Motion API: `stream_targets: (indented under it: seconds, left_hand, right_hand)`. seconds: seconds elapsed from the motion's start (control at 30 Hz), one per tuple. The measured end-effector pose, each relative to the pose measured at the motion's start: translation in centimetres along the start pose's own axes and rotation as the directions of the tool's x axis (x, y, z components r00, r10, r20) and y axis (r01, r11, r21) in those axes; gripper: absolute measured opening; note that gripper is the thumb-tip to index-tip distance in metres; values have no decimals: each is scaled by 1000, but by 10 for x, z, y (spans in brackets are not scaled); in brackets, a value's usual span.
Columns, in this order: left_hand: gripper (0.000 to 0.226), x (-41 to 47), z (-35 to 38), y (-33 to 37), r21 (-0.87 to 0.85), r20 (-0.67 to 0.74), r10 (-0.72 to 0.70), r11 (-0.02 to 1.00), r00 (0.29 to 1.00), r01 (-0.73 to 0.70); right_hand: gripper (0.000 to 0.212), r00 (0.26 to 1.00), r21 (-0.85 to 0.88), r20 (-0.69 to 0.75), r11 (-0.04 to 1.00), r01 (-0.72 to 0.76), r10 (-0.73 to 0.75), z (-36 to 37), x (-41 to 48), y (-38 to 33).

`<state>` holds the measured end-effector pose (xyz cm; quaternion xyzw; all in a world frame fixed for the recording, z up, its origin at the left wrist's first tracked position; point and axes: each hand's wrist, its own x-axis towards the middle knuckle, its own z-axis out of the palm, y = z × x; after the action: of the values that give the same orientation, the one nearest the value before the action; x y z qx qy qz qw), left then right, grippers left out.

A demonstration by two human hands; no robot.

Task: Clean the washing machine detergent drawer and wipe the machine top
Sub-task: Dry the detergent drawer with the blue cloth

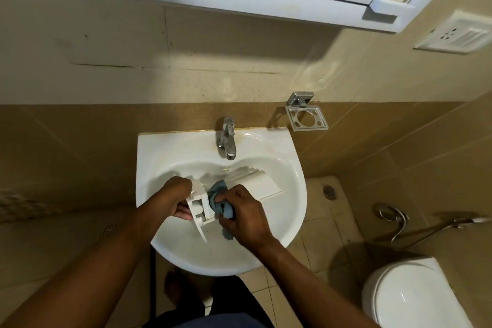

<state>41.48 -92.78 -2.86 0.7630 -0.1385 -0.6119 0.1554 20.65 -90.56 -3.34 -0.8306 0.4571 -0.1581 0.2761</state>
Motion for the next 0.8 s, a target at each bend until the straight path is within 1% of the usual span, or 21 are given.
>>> stream_targets:
  seconds: [0.03,0.07,0.13,0.2,0.27,0.3,0.37,0.47,0.5,0.53,0.6,0.63,0.73,0.8]
  left_hand:
    - [38,-1,0,0,-1,3,2,1000,1000,-2]
    - [37,-1,-1,-1,-4,7,4,1000,1000,-4]
    - [38,1,-4,-3,-23,15,16,1000,1000,-16]
    - [39,2,-6,-4,-44,19,20,999,1000,-19]
    - [40,-1,-5,-4,-53,25,32,998,999,-30]
    - [40,-3,-4,-5,-57,23,43,998,999,-41]
    - [39,-7,-3,-10,-80,7,79,994,997,-78]
    - [31,-8,-1,-25,-149,-16,123,981,992,-124]
    - [27,-5,0,-31,-142,-43,148,978,988,-153]
    - [26,-2,1,-39,-79,-88,191,977,978,-198]
    - [30,3,3,-54,141,-163,313,946,936,-292]
    - [31,6,5,-60,201,-180,366,922,913,-330]
    - [31,8,11,-67,252,-189,440,886,878,-390]
    - [33,10,13,-67,279,-201,460,873,865,-400]
  right_hand:
    - [41,1000,-11,13,1000,-17,17,-10,3,11]
    - [41,999,-9,-10,999,-48,48,-21,5,22]
    - [39,980,10,-129,988,-154,154,-43,12,46]
    - [35,930,-6,-246,960,-281,271,-60,16,64]
    - [32,884,-25,-303,924,-381,356,-64,19,71]
    - [32,874,-37,-316,915,-401,370,-61,20,68]
    - [36,886,-98,-335,923,-372,321,-52,20,58]
    - [38,951,-195,-277,960,-199,141,-42,15,38]
    - [36,969,-232,-233,963,-136,81,-38,13,33]
    - [33,983,-261,-181,961,-89,42,-34,11,27]
    - [29,996,-254,-85,966,-56,36,-20,6,18]
    - [28,997,-224,-50,973,-61,51,-13,4,13]
    - [29,996,-105,-6,991,-84,84,8,5,4]
    - [30,995,-38,71,997,-70,72,19,10,-2]
